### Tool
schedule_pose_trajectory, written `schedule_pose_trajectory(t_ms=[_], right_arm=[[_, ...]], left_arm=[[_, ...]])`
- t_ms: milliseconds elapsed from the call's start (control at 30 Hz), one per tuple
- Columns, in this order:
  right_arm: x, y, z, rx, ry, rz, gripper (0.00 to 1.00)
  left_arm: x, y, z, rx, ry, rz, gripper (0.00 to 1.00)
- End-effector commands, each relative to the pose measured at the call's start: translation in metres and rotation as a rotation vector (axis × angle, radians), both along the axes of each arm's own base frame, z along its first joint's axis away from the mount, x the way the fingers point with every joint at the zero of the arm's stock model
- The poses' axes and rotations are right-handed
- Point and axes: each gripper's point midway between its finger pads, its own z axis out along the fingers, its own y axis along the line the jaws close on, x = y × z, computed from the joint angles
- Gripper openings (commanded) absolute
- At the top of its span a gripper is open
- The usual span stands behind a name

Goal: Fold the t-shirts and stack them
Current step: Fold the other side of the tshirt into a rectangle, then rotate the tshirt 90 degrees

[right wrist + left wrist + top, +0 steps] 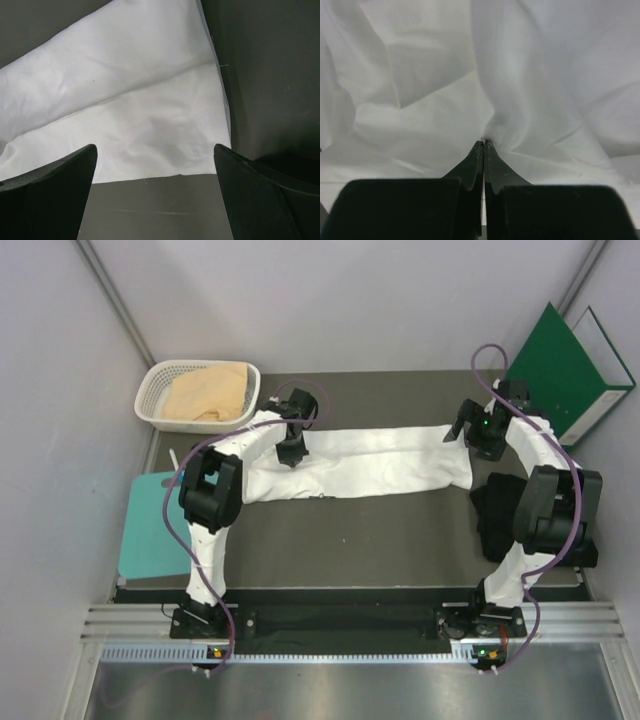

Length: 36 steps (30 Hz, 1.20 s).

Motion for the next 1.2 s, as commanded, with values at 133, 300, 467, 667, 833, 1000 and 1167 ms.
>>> schedule_pose_trajectory(t_ms=[133, 300, 467, 667, 833, 1000, 1167], right_arm=[[0.012, 0.002, 0.010, 0.003, -0.041, 0.015, 1.00], [0.013, 0.001, 0.006, 0.005, -0.031, 0.013, 0.99], [0.012, 0.000, 0.002, 0.001, -0.020, 0.013, 1.00], [0.011, 0.000, -0.001, -0.002, -0.012, 0.016, 1.00], [0.013, 0.000, -0.004, 0.002, -0.005, 0.014, 1.00], [0.015, 0.001, -0.006, 0.008, -0.001, 0.017, 1.00], [0.016, 0.002, -0.013, 0.020, 0.014, 0.019, 1.00]], left_arm=[[0.048, -0.004, 0.018, -0.036, -0.128, 0.027, 0.00], [0.066, -0.016, 0.009, -0.066, -0.134, 0.015, 0.00], [0.096, -0.038, 0.007, -0.138, -0.197, -0.023, 0.00], [0.122, -0.061, 0.029, -0.225, -0.280, -0.087, 0.00], [0.128, -0.049, 0.061, -0.224, -0.356, -0.066, 0.00], [0.103, -0.006, 0.064, -0.123, -0.320, 0.000, 0.00], [0.068, 0.032, 0.052, -0.124, -0.246, 0.095, 0.00]])
